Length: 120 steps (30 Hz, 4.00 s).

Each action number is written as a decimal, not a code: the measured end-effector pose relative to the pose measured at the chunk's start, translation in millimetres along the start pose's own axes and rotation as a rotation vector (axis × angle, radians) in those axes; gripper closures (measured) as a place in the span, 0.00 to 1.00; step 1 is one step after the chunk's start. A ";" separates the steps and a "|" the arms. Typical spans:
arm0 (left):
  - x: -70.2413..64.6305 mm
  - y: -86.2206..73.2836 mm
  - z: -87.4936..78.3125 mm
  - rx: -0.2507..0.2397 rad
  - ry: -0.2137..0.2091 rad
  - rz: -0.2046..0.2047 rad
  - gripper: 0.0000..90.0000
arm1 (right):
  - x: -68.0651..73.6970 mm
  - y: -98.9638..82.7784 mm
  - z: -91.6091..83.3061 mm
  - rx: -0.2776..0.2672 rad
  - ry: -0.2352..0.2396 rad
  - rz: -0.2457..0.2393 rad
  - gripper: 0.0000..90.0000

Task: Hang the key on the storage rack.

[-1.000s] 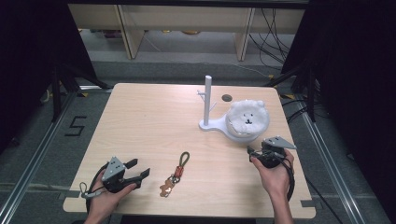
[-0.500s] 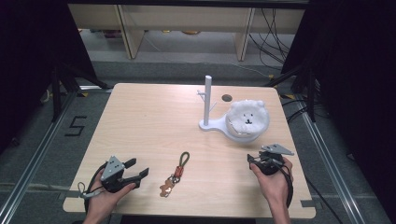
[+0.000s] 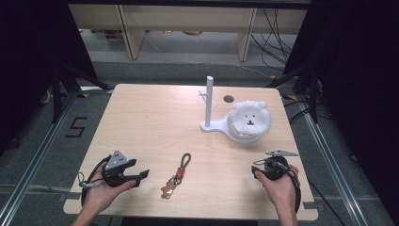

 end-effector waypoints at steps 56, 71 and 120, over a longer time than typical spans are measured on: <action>-70.4 63.0 104.3 0.555 -0.103 -0.031 0.53 | 3.0 -5.0 3.3 0.034 0.038 -0.038 0.50; -79.5 65.4 113.0 0.635 -0.079 -0.019 0.59 | 3.0 -6.3 5.8 0.030 0.039 -0.066 0.50; -63.2 41.5 63.9 0.234 -0.132 0.175 0.78 | 1.4 -6.7 2.0 -0.002 0.033 -0.031 0.50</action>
Point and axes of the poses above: each handheld gripper's, and its own axes: z roughly forward along the jaws, y roughly out of its top, x roughly to its left, the point moved 3 cm from there along z, roughly forward along the jaws, and after that the axes turned 1 degree about -y, right-handed, at the moved point
